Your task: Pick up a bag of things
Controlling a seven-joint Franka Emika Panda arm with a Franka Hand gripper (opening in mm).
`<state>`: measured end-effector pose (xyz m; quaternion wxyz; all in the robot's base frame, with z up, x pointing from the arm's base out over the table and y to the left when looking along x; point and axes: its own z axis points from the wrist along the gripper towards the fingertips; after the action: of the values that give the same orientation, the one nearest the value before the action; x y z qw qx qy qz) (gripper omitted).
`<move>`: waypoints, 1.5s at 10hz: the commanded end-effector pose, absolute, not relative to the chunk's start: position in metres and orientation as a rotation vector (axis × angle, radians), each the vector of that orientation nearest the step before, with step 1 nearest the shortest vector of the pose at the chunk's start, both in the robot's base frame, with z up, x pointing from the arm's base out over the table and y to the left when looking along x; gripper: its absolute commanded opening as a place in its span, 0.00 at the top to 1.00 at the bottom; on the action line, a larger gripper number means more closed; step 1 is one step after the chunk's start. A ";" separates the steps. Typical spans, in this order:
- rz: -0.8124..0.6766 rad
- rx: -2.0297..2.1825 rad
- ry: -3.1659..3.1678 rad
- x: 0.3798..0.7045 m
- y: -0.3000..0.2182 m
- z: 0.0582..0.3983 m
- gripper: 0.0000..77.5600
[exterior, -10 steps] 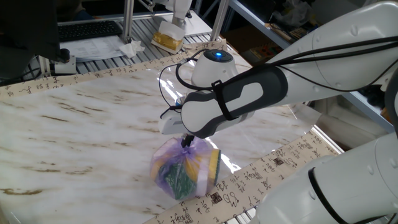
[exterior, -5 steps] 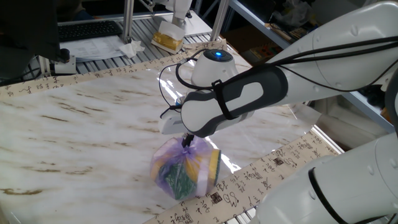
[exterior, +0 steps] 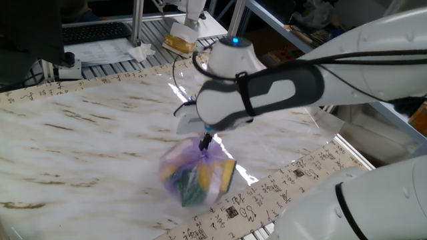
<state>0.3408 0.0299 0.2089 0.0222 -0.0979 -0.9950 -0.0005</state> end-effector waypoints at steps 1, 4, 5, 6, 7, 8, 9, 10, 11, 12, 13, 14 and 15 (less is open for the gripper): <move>0.030 -0.288 -3.060 0.352 0.025 0.229 0.98; 0.030 -0.264 -3.055 0.381 0.019 0.245 0.98; 0.029 -0.253 -3.055 0.393 0.015 0.252 0.98; 0.024 -0.250 -3.056 0.400 0.013 0.255 0.98; 0.025 -0.250 -3.061 0.410 0.011 0.256 0.98; 0.024 -0.248 -3.066 0.417 0.009 0.256 0.98; 0.024 -0.245 -3.072 0.424 0.008 0.255 0.98; 0.025 -0.236 -3.075 0.430 0.006 0.255 0.98; 0.025 -0.232 -3.076 0.434 0.005 0.257 0.98; 0.026 -0.229 -3.077 0.437 0.002 0.259 0.98; 0.025 -0.224 -3.078 0.441 0.000 0.261 0.98; 0.024 -0.222 -3.080 0.444 -0.001 0.262 0.98; 0.023 -0.219 -3.086 0.448 -0.003 0.262 0.98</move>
<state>0.4257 0.0084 0.2524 0.0321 -0.0793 -0.9963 0.0079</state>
